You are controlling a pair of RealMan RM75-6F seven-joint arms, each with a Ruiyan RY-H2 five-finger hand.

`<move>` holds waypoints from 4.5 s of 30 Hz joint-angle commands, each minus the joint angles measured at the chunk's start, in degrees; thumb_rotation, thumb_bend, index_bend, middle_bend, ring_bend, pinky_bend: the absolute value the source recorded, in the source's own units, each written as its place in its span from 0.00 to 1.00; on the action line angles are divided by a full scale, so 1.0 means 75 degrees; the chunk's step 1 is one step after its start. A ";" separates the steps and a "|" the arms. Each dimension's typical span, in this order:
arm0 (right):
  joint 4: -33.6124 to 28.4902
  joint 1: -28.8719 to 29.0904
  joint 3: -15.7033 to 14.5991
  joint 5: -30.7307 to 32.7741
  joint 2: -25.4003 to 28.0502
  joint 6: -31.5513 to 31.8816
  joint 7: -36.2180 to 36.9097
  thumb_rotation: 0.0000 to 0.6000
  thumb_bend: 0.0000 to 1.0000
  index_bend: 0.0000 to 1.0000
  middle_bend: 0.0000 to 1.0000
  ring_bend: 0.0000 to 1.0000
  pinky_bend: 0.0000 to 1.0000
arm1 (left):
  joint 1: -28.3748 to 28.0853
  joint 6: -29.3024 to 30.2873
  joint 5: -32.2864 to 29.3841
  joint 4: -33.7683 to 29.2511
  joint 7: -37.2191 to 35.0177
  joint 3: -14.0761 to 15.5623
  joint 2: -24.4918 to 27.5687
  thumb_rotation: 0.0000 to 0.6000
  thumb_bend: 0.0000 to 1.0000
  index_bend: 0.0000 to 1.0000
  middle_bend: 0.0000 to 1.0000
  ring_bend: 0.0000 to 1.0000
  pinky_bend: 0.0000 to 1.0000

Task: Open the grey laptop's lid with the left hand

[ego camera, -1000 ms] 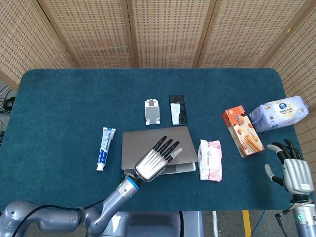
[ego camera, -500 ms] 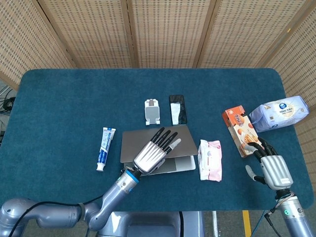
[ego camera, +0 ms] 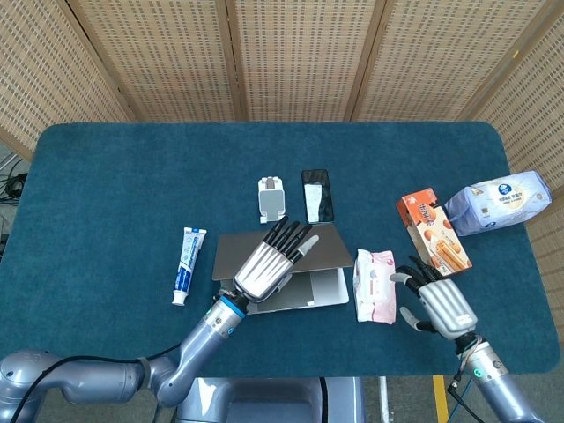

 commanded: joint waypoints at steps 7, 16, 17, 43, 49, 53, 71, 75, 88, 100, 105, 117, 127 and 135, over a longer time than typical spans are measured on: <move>-0.0083 0.0630 -0.0152 -0.0344 -0.0343 -0.0722 0.0022 1.00 0.44 0.24 0.21 0.01 0.17 | -0.0032 0.0100 -0.0165 -0.0117 0.0090 -0.0093 0.0137 0.94 0.41 0.00 0.00 0.00 0.00; -0.0086 0.1173 -0.0142 -0.0389 -0.0795 -0.1282 -0.0065 1.00 0.44 0.24 0.21 0.01 0.17 | -0.0080 0.0132 -0.0410 -0.0114 0.0124 -0.0121 0.0211 0.94 0.41 0.00 0.00 0.00 0.00; -0.0069 0.1240 -0.0130 -0.0378 -0.0851 -0.1344 -0.0073 1.00 0.44 0.24 0.21 0.01 0.17 | -0.0089 0.0140 -0.0429 -0.0106 0.0129 -0.0122 0.0217 0.94 0.41 0.00 0.00 0.00 0.00; 0.0730 0.2084 -0.0242 0.0085 -0.1731 -0.2299 0.0415 1.00 0.44 0.24 0.21 0.01 0.17 | -0.0294 0.0250 -0.0616 -0.0133 0.0148 -0.0095 0.0353 0.95 0.40 0.00 0.00 0.00 0.00; 0.0894 0.2151 -0.0331 0.0185 -0.1828 -0.2390 0.0397 1.00 0.44 0.24 0.21 0.01 0.17 | -0.0304 0.0288 -0.0649 -0.0149 0.0119 -0.0062 0.0403 0.95 0.40 0.00 0.00 0.00 0.00; 0.0952 0.2173 -0.0393 0.0245 -0.1860 -0.2411 0.0385 1.00 0.44 0.24 0.21 0.01 0.17 | -0.0336 0.0305 -0.0680 -0.0146 0.0114 -0.0071 0.0424 0.95 0.40 0.00 0.00 0.00 0.00; 0.0929 0.2264 -0.0576 0.0343 -0.1895 -0.2447 0.0239 1.00 0.44 0.24 0.21 0.01 0.17 | -0.0487 0.0326 -0.0940 0.0094 0.0169 -0.0322 0.0713 0.94 0.40 0.00 0.00 0.00 0.00; 0.0919 0.2279 -0.0606 0.0360 -0.1904 -0.2465 0.0218 1.00 0.44 0.24 0.21 0.01 0.17 | -0.0578 0.0281 -0.1063 0.0248 0.0230 -0.0483 0.0830 0.94 0.40 0.00 0.00 0.00 0.00; 0.0898 0.2316 -0.0674 0.0456 -0.1884 -0.2480 0.0178 1.00 0.44 0.24 0.21 0.01 0.17 | -0.0913 0.0002 -0.1816 0.1074 0.0364 -0.0875 0.1058 0.94 0.39 0.00 0.00 0.00 0.00; 0.0892 0.2333 -0.0698 0.0505 -0.1879 -0.2468 0.0167 1.00 0.44 0.24 0.21 0.01 0.17 | -0.1061 -0.0165 -0.2358 0.1820 0.0528 -0.0931 0.1157 0.94 0.38 0.00 0.00 0.00 0.00; 0.0888 0.2332 -0.0714 0.0534 -0.1865 -0.2477 0.0157 1.00 0.44 0.24 0.21 0.01 0.17 | -0.1121 -0.0212 -0.2574 0.2069 0.0648 -0.0959 0.1198 0.94 0.39 0.00 0.00 0.00 0.00; 0.0766 0.2322 -0.0706 0.0534 -0.1823 -0.2349 0.0220 1.00 0.44 0.24 0.21 0.01 0.17 | -0.1050 -0.0137 -0.2525 0.1826 0.0230 -0.0878 0.1499 0.95 0.37 0.00 0.00 0.00 0.00; 0.0220 0.2217 -0.0605 0.0162 -0.1423 -0.1566 0.0462 1.00 0.44 0.24 0.21 0.01 0.17 | -0.0195 0.0297 -0.2267 -0.0062 -0.0958 -0.0608 0.2432 0.96 0.37 0.00 0.00 0.00 0.00; -0.0212 0.2046 -0.0527 0.0046 -0.0856 -0.0996 0.0339 1.00 0.44 0.24 0.21 0.01 0.17 | 0.0617 0.0986 -0.1763 -0.1229 -0.1467 -0.0170 0.3288 0.96 0.37 0.00 0.00 0.00 0.00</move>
